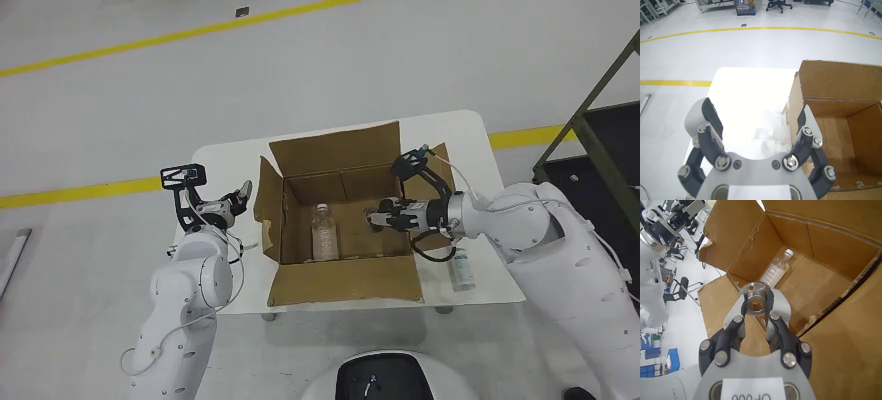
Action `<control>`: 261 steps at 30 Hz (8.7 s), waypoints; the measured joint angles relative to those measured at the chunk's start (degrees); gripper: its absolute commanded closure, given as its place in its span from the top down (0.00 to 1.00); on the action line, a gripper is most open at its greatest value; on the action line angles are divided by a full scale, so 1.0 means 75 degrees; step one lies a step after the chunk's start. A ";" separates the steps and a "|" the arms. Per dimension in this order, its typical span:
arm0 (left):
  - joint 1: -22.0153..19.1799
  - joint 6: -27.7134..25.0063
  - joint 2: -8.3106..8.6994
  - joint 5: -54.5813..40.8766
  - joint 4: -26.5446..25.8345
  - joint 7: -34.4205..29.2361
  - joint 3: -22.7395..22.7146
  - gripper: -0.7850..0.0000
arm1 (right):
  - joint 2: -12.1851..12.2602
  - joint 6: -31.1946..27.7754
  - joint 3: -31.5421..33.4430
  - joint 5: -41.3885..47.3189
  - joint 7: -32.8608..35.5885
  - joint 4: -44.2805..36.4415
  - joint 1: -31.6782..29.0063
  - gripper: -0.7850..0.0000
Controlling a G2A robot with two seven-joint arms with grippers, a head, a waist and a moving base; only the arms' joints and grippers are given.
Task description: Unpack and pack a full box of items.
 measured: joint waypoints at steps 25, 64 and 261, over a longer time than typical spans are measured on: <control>0.0000 0.0000 0.0000 0.0000 0.0000 0.0000 0.0000 1.00 | -0.0930 0.0635 -0.3246 -0.1569 -0.0809 0.2888 0.2688 0.00; 0.0000 0.0000 0.0000 0.0000 0.0000 0.0000 0.0000 1.00 | -0.3037 0.0186 -0.5372 -0.1354 -0.1505 0.7485 0.3971 0.32; 0.0000 0.0000 0.0000 0.0000 0.0000 0.0000 0.0000 1.00 | -0.1163 0.0203 0.1852 -0.4311 -0.2452 -0.1727 -0.0927 0.00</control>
